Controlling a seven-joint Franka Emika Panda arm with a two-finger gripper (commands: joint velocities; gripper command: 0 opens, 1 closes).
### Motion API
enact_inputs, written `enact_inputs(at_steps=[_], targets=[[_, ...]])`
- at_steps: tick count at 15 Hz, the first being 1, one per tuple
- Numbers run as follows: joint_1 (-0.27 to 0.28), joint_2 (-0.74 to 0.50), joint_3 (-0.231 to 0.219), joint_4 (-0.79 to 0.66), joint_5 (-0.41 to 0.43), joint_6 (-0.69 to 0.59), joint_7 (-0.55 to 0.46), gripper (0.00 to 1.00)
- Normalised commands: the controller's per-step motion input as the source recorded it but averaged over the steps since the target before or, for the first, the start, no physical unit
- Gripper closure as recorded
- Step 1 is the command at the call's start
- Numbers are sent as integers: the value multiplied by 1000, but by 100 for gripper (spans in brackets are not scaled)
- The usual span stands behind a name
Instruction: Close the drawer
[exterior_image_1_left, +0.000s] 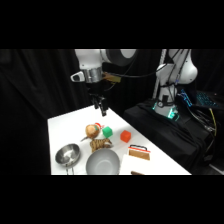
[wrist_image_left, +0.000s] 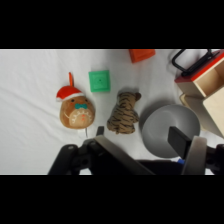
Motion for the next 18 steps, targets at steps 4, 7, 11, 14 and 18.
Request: enact_inputs(at_steps=[4, 7, 11, 14, 18], targets=[[89, -309, 97, -348, 18, 209, -166, 0], [49, -400, 65, -544, 122, 401, -374, 0], [44, -412, 32, -598, 211, 416, -437, 0], [75, -413, 18, -612, 292, 425, -499, 0], [112, -293, 4, -494, 319, 372, -454, 0]])
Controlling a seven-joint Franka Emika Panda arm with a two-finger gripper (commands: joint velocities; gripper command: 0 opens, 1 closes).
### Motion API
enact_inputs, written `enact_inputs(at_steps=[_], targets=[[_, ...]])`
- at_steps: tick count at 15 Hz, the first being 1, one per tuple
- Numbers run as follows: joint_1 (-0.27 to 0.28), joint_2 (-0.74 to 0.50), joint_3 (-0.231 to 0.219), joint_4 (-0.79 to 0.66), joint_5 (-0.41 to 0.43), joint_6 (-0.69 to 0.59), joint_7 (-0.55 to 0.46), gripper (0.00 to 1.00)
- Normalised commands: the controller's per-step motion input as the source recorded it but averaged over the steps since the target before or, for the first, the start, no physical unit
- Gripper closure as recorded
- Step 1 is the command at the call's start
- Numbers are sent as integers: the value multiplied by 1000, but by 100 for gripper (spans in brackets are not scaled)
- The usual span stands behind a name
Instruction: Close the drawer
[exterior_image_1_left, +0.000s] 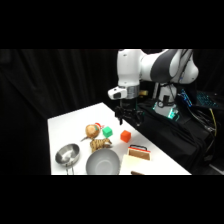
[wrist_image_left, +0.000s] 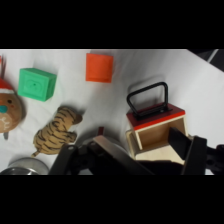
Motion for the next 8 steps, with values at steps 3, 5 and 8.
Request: enact_inputs(at_steps=[3, 5, 8], targets=[[132, -153, 9, -376, 359, 375, -441, 0], [138, -50, 27, -292, 391, 407, -451, 0], [129, 37, 62, -192, 395, 376, -416, 0]])
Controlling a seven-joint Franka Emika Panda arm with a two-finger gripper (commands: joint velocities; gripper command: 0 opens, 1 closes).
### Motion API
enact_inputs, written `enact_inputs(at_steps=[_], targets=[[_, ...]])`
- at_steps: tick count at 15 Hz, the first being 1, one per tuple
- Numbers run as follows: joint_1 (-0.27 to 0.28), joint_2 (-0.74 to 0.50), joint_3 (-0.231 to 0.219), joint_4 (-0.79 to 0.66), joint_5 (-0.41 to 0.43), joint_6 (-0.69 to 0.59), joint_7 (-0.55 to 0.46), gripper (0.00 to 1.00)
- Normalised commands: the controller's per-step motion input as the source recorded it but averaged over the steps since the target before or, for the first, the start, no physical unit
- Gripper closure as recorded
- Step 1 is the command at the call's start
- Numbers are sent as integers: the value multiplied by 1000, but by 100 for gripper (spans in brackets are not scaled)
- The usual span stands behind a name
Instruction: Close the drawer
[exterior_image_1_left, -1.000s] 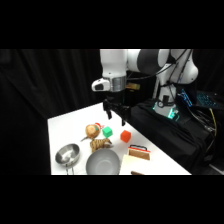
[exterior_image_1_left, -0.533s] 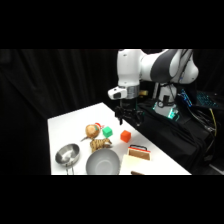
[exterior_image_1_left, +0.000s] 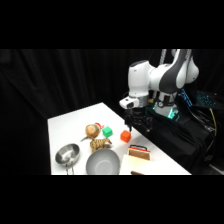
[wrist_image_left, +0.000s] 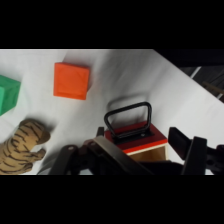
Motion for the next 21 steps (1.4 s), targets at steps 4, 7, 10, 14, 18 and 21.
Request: enact_inputs(at_steps=[4, 7, 10, 14, 18, 21], targets=[[88, 164, 130, -59, 363, 374, -368, 0], [-16, 274, 197, 49, 274, 377, -324, 0], [-146, 306, 285, 120, 198, 348, -270, 0], [-138, 309, 233, 175, 102, 332, -185, 0], [17, 274, 81, 207, 26, 309, -94, 0], [-11, 224, 91, 176, -283, 268, 171, 0]])
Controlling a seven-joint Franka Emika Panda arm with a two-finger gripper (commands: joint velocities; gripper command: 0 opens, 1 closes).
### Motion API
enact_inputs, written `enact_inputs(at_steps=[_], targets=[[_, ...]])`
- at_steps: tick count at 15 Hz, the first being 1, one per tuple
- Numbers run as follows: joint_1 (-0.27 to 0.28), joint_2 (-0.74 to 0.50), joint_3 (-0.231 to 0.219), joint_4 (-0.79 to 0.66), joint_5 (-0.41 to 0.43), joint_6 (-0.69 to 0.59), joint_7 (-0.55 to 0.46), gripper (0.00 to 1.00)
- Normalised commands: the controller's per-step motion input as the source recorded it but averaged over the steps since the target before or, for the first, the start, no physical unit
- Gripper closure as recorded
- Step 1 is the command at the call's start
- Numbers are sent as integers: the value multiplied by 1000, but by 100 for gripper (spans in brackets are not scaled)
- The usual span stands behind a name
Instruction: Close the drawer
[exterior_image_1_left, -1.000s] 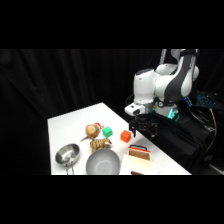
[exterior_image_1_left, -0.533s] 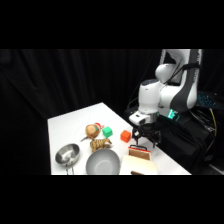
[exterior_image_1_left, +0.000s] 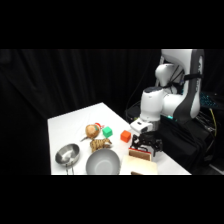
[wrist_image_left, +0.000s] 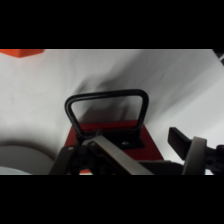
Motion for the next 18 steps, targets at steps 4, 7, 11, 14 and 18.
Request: enact_inputs(at_steps=[4, 7, 11, 14, 18], targets=[[-31, 145, 41, 157, -757, 187, 601, 0], [116, 98, -87, 220, -593, 68, 489, 0], [163, 101, -139, 261, -379, 2, 316, 0], [157, 59, -143, 242, -258, -65, 224, 0], [318, -155, -323, 123, -179, -311, 193, 0]])
